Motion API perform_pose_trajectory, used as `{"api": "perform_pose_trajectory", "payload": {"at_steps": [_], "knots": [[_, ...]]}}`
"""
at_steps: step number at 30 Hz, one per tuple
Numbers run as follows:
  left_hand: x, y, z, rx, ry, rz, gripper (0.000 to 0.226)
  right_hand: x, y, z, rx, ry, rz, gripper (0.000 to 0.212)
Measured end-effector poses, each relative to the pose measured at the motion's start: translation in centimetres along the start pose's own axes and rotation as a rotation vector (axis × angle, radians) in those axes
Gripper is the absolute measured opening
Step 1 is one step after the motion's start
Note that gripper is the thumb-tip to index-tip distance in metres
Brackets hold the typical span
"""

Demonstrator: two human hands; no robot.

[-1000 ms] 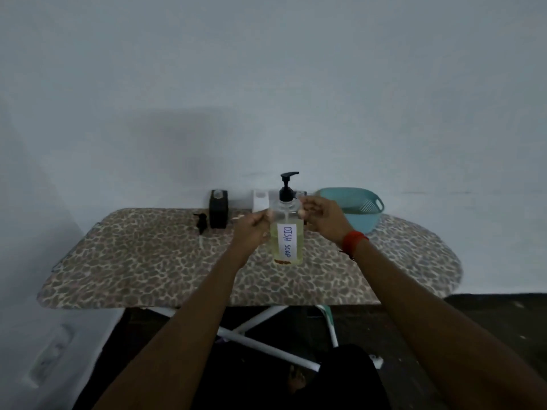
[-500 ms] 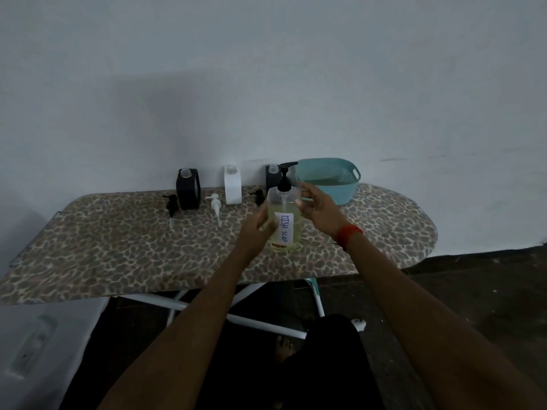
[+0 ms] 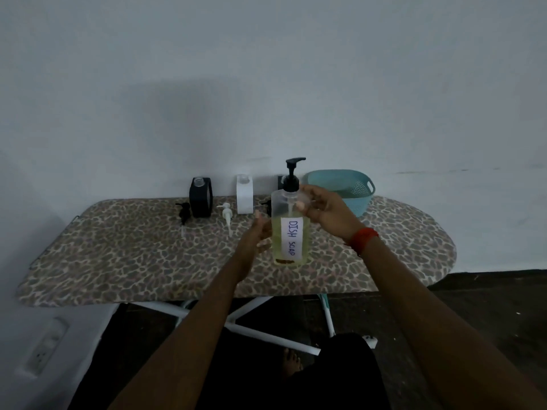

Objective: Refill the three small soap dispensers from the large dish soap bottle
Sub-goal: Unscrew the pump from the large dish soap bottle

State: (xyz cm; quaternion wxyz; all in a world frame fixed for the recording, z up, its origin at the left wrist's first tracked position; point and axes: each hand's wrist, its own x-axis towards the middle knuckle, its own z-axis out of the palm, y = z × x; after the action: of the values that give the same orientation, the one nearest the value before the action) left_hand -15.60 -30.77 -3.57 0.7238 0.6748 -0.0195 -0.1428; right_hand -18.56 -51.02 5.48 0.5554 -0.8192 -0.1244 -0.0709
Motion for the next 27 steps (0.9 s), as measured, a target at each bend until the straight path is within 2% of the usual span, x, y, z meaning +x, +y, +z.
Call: {"api": "perform_pose_trajectory", "payload": {"at_steps": [3,6,10,12,15,19,21,22,27], "knots": [[-0.9,0.9,0.8,-0.118,-0.038,-0.082,0.088,0.0,-2.7,0.1,0.091,-0.017,-0.035,0.035],[-2.1,1.6,0.8,-0.337,-0.2,-0.01,0.091,-0.2,-4.4,0.7,0.148,-0.025,-0.06,0.033],[-3.7,3.4,1.3,-0.327,-0.185,0.0,0.112,-0.7,-5.2,0.8,0.169,-0.042,-0.046,0.037],[-3.9,3.6,1.6,-0.254,-0.119,0.017,0.104,-0.7,-5.5,0.4,0.101,-0.04,-0.041,0.042],[-4.5,3.7,2.1,-0.261,0.004,0.04,0.079,-0.7,-7.3,0.1,-0.043,0.049,-0.128,0.043],[-5.4,3.7,3.2,-0.196,0.195,0.259,0.043,-0.4,-10.3,0.8,-0.261,0.339,-0.273,0.03],[-5.8,4.0,3.6,-0.189,0.249,0.301,0.042,-0.3,-11.2,1.3,-0.332,0.394,-0.271,0.055],[-6.1,4.2,3.6,-0.175,0.266,0.286,0.042,-0.2,-11.4,1.4,-0.331,0.405,-0.257,0.06],[-7.2,4.6,3.3,-0.239,0.135,0.203,0.052,-0.3,-11.6,1.4,-0.282,0.295,-0.208,0.059]]}}
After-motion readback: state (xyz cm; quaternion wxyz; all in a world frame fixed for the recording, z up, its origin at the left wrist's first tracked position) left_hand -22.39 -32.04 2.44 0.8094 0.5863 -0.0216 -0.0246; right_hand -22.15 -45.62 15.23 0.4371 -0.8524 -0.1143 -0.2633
